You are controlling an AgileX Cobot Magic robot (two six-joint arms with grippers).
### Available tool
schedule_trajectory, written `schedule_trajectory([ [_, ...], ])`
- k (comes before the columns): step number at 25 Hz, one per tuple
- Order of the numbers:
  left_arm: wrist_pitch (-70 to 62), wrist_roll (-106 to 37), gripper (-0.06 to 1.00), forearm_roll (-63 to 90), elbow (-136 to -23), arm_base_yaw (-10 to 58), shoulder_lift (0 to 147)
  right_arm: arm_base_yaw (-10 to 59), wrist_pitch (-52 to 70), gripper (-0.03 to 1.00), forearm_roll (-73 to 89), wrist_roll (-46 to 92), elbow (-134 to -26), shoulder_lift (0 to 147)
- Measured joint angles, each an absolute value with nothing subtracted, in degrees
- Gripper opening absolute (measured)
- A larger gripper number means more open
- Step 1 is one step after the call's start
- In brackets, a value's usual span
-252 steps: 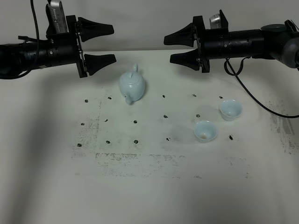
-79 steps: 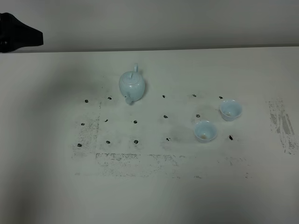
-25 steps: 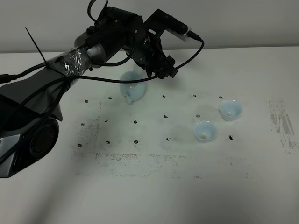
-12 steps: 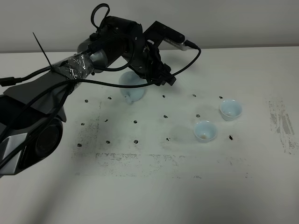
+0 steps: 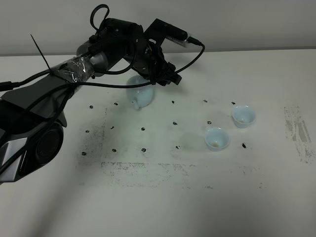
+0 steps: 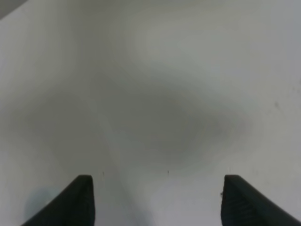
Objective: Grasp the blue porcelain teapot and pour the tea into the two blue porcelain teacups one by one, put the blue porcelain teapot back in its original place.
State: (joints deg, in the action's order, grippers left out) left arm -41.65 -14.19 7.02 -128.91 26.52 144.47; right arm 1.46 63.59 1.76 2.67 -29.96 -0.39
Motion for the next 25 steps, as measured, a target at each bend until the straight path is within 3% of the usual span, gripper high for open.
schedule_trajectory([
  [25, -39.21, -7.51, 0.55, 4.13, -128.91, 25.64, 144.51, 1.46, 63.59, 0.58, 1.76, 2.67, -29.96, -0.39],
])
